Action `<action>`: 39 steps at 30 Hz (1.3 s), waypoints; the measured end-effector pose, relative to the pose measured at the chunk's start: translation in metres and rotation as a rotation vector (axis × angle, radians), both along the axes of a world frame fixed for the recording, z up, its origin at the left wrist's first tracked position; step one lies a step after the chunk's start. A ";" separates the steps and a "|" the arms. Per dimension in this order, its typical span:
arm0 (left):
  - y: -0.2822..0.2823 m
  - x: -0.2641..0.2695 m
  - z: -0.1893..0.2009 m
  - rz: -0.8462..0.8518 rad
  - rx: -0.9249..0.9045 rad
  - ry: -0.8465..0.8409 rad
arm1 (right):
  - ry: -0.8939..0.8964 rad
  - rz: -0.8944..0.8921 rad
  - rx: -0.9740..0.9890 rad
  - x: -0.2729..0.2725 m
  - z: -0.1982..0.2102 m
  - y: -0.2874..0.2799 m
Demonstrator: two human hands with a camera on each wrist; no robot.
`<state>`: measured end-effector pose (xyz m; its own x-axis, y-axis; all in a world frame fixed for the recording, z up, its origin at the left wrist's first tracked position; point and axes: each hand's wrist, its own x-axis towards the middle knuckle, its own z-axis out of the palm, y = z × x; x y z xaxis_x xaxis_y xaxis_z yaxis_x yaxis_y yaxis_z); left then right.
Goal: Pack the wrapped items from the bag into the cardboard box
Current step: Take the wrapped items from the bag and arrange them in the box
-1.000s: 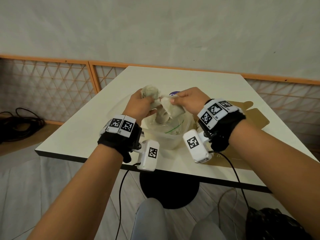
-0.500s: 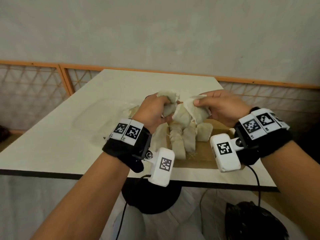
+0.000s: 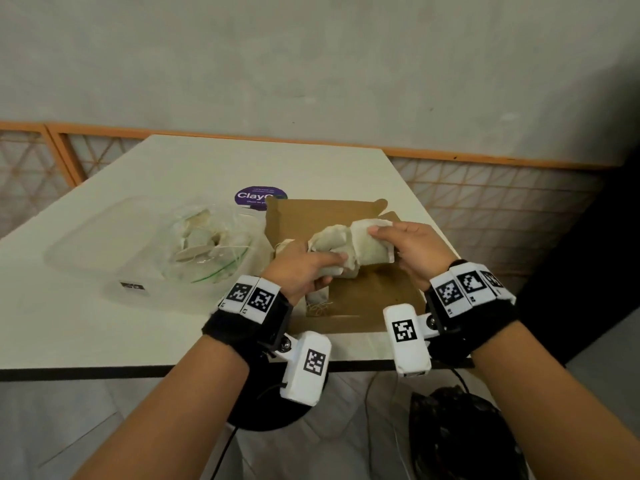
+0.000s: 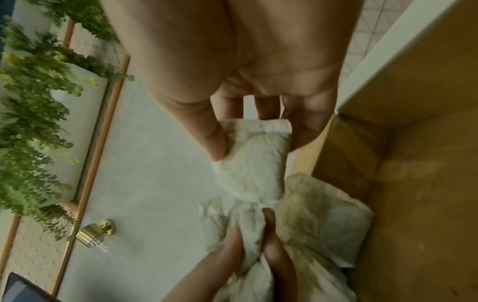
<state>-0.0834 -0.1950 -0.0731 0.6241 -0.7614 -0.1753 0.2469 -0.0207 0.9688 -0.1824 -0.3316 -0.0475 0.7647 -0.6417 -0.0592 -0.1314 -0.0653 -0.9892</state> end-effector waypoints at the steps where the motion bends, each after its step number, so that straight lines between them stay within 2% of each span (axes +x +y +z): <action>1: 0.000 0.000 -0.002 0.018 -0.009 0.010 | -0.021 -0.007 -0.014 -0.004 -0.001 -0.001; 4: 0.000 0.001 -0.006 0.046 -0.038 0.007 | -0.162 0.063 0.131 -0.016 -0.003 0.001; 7: -0.001 0.002 -0.008 0.038 -0.069 0.015 | -0.207 0.189 0.144 -0.018 -0.003 0.009; 12: 0.001 0.002 -0.008 -0.031 -0.082 0.040 | -0.113 0.064 -0.090 -0.007 -0.007 0.011; 17: 0.003 0.002 -0.002 -0.113 -0.121 0.169 | -0.075 -0.050 -0.311 0.002 -0.012 0.007; 23: 0.000 0.001 -0.006 0.019 -0.080 0.070 | 0.013 -0.116 -0.452 0.006 -0.011 0.009; 27: 0.001 0.003 -0.007 0.014 -0.061 0.039 | 0.206 0.044 -0.305 0.008 0.002 0.001; 30: 0.004 0.003 -0.005 0.010 -0.053 0.035 | 0.181 0.177 -0.085 0.007 0.010 -0.004; 34: 0.009 0.007 -0.001 0.073 -0.128 0.011 | 0.219 0.178 -0.321 0.010 0.015 -0.018; 36: 0.011 0.010 0.000 0.150 -0.208 0.010 | 0.301 0.202 -0.475 0.012 0.016 -0.022; 39: 0.013 0.012 -0.001 0.222 -0.281 0.021 | 0.459 0.329 -0.698 0.015 0.015 -0.016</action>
<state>-0.0714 -0.1819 -0.0739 0.7780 -0.6282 0.0073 0.2352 0.3020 0.9238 -0.1673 -0.3480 -0.0330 0.9133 -0.3987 -0.0829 -0.3727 -0.7362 -0.5649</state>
